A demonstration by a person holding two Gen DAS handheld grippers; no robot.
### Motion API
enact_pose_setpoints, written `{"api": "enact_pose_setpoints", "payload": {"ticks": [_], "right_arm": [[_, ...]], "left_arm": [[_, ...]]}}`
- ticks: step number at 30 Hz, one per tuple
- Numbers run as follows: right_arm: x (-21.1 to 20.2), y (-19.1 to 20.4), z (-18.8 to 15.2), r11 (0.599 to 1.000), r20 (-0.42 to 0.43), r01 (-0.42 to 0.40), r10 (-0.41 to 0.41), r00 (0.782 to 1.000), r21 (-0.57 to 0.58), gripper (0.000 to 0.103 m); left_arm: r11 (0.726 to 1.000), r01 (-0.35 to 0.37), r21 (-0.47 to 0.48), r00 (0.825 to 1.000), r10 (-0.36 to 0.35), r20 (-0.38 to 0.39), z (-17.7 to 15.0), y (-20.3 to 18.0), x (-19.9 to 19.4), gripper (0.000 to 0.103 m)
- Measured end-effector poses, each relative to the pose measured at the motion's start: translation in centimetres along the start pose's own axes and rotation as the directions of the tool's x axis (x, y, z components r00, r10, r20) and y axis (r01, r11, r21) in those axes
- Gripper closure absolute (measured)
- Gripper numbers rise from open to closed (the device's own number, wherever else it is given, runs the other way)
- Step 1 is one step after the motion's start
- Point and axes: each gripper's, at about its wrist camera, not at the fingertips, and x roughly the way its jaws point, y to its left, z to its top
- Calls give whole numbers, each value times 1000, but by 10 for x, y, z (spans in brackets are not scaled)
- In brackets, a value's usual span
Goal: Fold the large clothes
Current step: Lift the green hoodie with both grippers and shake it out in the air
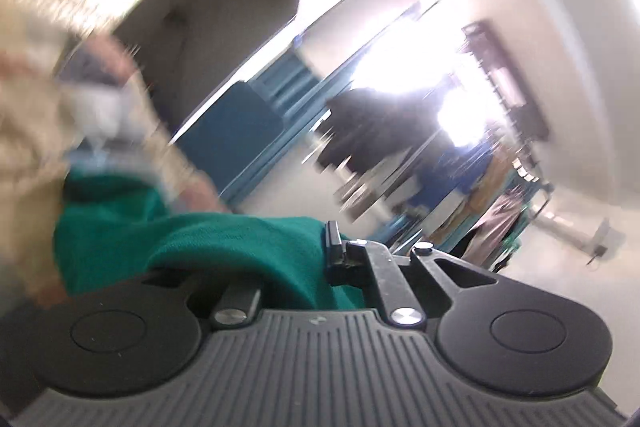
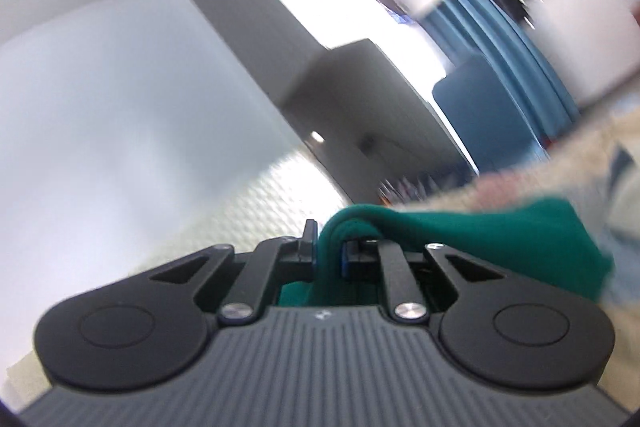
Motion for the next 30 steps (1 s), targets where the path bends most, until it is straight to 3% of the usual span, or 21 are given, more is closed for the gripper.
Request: {"api": "enact_pose_setpoints", "payload": {"ticks": [7,12,17,20,22,25,30], "right_arm": [[-20,94,87,988,118,-101,115,986,-119,89],[-41,158,146,969,206,-169,205,957,-179,89],[-57,205,204,947,277,-130,215,937,-293,89],[-57,213,225,928,309,-56,180,934,-369,89],[-44,199,229,932,305,-11,129,943,-362,89],[-19,154,216,943,273,44,50,961,-329,89],[42,72,163,940,173,151,-101,980,-307,89]], "left_arm": [[989,91,117,987,-105,125,90,-109,-37,96],[979,118,167,970,-149,190,151,-195,-57,96],[962,146,232,962,-193,194,201,-263,-65,96],[956,134,262,966,-184,180,211,-285,-54,95],[957,105,271,977,-150,152,204,-286,-38,95],[963,81,257,989,-109,96,179,-256,-4,95],[958,-27,286,1000,29,-5,114,-155,95,95]]}}
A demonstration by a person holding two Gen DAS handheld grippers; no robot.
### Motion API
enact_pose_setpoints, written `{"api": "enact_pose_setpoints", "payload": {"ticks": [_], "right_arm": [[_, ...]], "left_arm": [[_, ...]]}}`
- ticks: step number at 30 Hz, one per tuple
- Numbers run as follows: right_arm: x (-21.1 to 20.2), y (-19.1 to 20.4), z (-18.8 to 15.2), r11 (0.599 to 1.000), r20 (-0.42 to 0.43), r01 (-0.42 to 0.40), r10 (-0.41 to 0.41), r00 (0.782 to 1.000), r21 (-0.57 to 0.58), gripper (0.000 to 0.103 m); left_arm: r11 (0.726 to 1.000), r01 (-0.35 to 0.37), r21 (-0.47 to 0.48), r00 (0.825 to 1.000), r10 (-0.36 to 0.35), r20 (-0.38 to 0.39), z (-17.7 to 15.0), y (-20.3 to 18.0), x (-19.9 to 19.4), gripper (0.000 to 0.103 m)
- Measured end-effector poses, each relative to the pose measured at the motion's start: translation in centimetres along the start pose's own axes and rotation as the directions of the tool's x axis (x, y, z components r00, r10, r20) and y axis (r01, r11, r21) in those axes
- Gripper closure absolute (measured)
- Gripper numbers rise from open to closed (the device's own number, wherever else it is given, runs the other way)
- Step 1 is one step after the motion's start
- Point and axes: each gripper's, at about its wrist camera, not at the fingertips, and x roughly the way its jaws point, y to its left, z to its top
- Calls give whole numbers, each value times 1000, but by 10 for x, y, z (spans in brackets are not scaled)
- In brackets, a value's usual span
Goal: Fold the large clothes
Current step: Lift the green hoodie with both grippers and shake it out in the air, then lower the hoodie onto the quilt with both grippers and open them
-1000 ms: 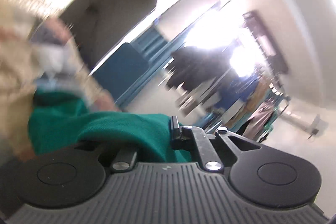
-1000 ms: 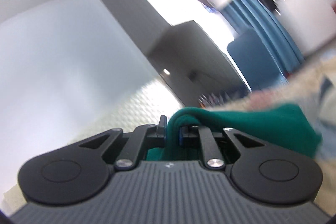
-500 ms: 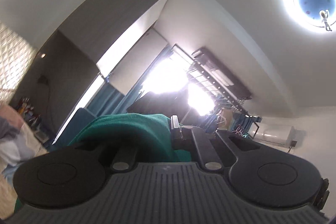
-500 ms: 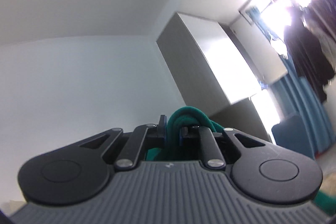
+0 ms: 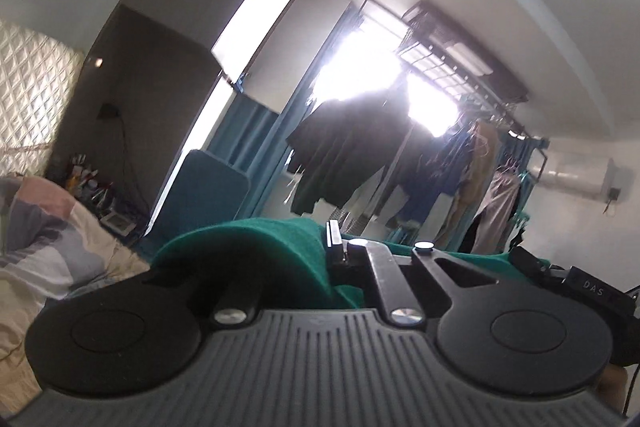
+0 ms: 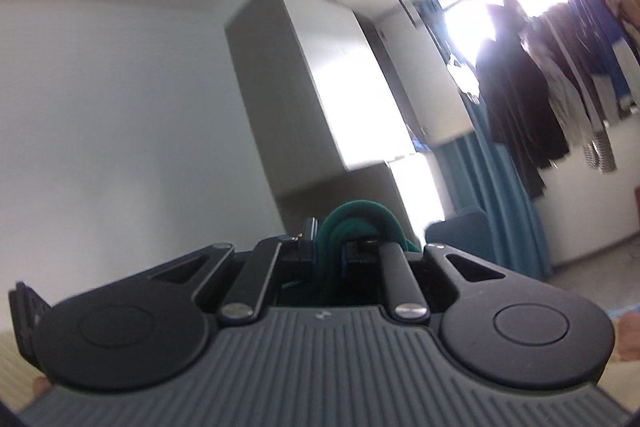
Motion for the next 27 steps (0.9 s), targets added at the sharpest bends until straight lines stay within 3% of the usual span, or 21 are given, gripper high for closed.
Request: {"api": "enact_pose_setpoints", "payload": {"ticks": [6,11,15,18,23,27], "right_arm": [[82,-78,-106,993,-88,118,-117,989,7,89],[157,-169,-202,964,-204,253,-231,951,86,89],[198,-218,-265,958,-237,278,-254,938,70,89],[219,-242,-309,955,-265,296,-280,923,20,89],[239,-273,-368,932,-386,363,-332,861,9,87],[251,-281,-405,927,-458,365,-363,812,-88,85]], "left_arm": [[995,-102,-12,985,99,-139,-101,102,128,95],[989,-148,-9,954,140,-264,-177,190,265,95],[986,-148,73,936,164,-312,-228,247,346,94],[984,-166,70,917,180,-356,-268,297,401,93],[972,-219,79,871,231,-434,-325,343,447,91],[965,-259,47,835,248,-491,-346,368,460,91]]}}
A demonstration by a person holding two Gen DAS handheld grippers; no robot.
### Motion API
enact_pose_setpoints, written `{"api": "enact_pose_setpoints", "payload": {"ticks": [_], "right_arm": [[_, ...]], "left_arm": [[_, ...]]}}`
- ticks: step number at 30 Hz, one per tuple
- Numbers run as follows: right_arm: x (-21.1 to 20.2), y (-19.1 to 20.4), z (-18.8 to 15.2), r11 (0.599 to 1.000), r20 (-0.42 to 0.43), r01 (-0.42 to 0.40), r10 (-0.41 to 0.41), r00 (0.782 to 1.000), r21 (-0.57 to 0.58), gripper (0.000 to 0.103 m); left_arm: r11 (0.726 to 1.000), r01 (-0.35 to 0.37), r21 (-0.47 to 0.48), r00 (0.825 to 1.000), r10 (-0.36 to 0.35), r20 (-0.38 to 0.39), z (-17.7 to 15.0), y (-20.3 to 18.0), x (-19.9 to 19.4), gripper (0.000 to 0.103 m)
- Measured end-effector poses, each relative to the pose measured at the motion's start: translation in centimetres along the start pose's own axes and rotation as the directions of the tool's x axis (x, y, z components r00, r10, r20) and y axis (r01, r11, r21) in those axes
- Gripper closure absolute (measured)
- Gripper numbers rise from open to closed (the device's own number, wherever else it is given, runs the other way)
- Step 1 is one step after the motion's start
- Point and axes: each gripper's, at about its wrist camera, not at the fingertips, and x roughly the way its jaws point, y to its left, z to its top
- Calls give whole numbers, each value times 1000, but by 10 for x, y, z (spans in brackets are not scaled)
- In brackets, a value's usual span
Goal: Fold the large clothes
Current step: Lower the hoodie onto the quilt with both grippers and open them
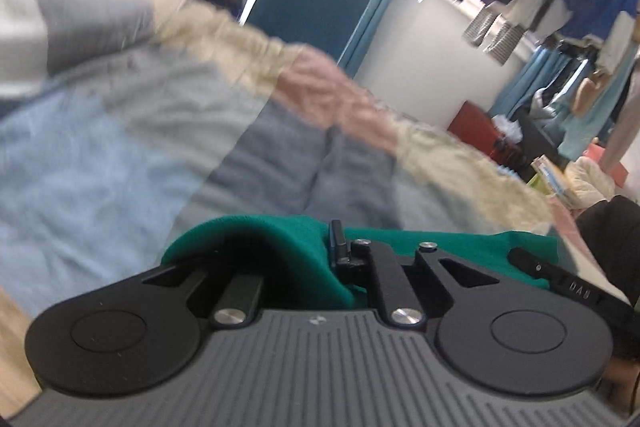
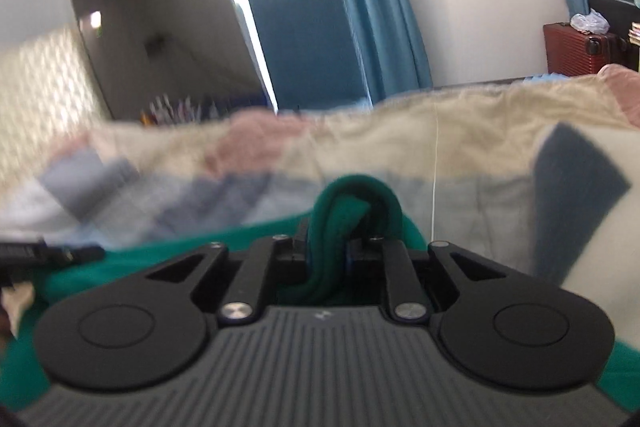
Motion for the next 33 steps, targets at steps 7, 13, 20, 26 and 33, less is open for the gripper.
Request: {"api": "enact_pose_setpoints", "payload": {"ticks": [7,13,20,26,33], "right_arm": [[14,-3,-13,1000,-10,-8,8,1000,15,85],[11,-6,-17,1000,19,-18,17,1000,26,85],[-22,-1,-14,997,45,-51,48,998,65,66],[-98,15,-18,997,116,-77,73,991,24,54],[-210,39,-33,998,138,-62,66,988,-29,54]], "left_arm": [[1000,-16,20,1000,16,-12,-5,-13,-34,91],[1000,-20,24,1000,20,11,-7,-28,-66,58],[999,-25,38,997,22,69,-19,-43,-120,31],[999,-31,40,991,26,129,-37,-59,-193,31],[997,-14,71,989,3,149,-95,-96,-288,31]]}}
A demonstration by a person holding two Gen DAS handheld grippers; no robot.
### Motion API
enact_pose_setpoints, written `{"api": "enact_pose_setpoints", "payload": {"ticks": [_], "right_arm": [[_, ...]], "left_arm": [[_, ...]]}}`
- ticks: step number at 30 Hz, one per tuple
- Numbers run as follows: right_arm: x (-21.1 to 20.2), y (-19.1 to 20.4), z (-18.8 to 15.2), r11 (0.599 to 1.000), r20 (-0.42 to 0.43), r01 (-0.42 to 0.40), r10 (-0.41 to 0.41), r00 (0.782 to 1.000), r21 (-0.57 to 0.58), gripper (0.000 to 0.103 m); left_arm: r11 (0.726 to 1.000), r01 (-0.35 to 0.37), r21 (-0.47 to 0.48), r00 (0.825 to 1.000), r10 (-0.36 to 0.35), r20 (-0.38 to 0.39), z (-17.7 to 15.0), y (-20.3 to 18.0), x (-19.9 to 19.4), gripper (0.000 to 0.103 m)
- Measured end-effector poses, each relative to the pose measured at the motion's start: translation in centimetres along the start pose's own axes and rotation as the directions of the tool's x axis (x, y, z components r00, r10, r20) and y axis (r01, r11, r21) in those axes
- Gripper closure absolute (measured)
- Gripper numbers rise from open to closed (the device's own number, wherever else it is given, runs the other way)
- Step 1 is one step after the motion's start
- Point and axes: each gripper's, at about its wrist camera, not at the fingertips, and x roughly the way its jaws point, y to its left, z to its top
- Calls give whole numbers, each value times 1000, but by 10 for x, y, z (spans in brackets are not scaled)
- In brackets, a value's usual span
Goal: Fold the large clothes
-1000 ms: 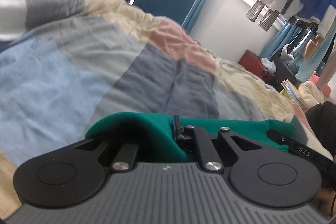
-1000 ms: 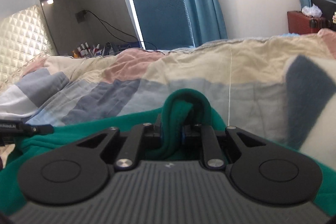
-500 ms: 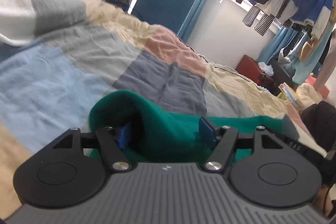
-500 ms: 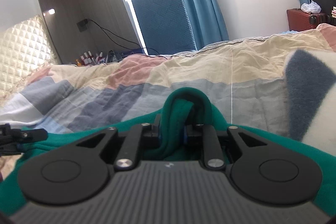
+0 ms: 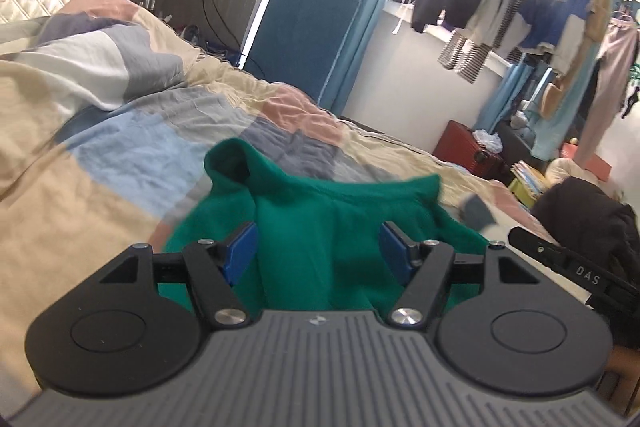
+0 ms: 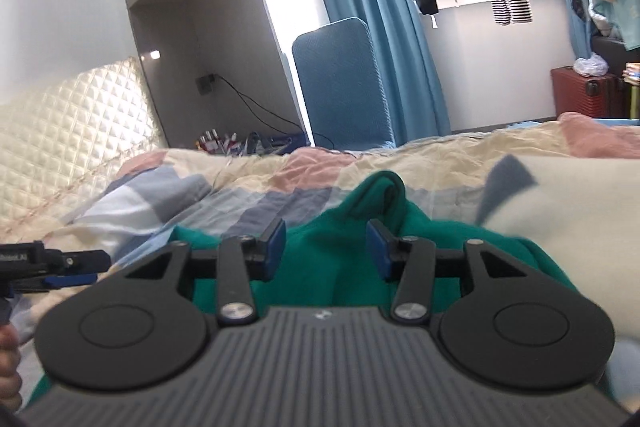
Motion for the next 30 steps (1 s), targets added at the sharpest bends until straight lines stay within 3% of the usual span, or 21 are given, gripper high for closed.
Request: {"api": "enact_pose_setpoints", "payload": {"ticks": [3,6,8,12,15,17,19,21,26,28,30], "right_arm": [[-43,17,0,999,-27,5,-6,1000,-35,54],[-77,30,3,1000,-82,-14,14,997,3,54],[-99,34,1,998,-88,-39,44,995,51,54],[-138,46,-11,999,-52,-45,44,998,-15,54],[-156,43,-16,997,-60,-70,71,996,20,54],[-165,41,-15,994,-47,-85,88,995,67,54],[-170,40,-17,992,-43,-87,91,995,90,43],[-171,42,-24,992,-43,-90,94,995,92,39],[-158,46,-53,995,-127,-53,64,990,85,33],[-149,43,-59,994,-158,-40,56,986,102,22],[-139,44,-63,995,-180,-22,41,983,101,19]], "left_arm": [[1000,16,-11,1000,-16,3,-17,-17,-44,31],[1000,18,-24,1000,-18,-5,-29,-34,-81,31],[1000,5,-16,1000,-5,-10,-35,-45,-103,31],[1000,-23,6,1000,23,-13,-44,-66,-143,31],[999,-36,35,999,37,-17,-50,-75,-159,31],[998,-46,33,998,47,-38,-58,-75,-161,31],[997,-75,31,995,77,-60,-65,-71,-158,31],[995,-98,21,992,99,-72,-68,-62,-153,31],[989,-150,-13,985,148,-88,-69,-21,-132,31],[986,-163,-47,983,158,-93,-73,-2,-124,31],[985,-152,-84,984,143,-109,-76,17,-112,31]]}}
